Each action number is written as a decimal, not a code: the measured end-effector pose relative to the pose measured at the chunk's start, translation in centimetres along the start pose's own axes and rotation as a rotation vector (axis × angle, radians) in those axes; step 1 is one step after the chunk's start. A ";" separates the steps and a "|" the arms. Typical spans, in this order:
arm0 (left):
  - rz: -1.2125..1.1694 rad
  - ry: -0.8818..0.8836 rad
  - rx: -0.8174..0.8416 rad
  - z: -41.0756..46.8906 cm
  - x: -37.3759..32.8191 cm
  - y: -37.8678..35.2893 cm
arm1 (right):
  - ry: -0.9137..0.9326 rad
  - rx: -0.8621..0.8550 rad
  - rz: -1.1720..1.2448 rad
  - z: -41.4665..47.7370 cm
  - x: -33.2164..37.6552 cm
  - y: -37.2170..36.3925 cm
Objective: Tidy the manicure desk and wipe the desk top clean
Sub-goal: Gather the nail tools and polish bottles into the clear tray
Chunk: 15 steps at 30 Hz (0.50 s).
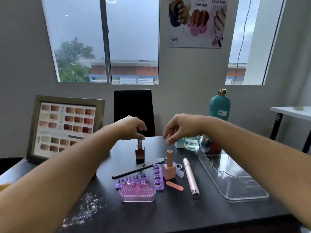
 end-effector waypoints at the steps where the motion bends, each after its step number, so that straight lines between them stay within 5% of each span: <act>1: -0.008 0.007 0.010 -0.3 0.3 -0.6 | 0.000 0.034 0.005 0.0 0.2 -0.7; 15: -0.033 -0.047 -0.086 0.8 -0.2 -1.0 | -0.005 0.081 -0.058 -0.1 -0.4 -2.4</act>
Point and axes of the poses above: each hand's wrist, its own z-axis towards the middle knuckle, its own y-axis out of the back of the hand, x = y × z, the point moved 9 cm from there along z, towards the middle knuckle, and after that the axes turned 3 degrees about z, right-handed, at the moved point
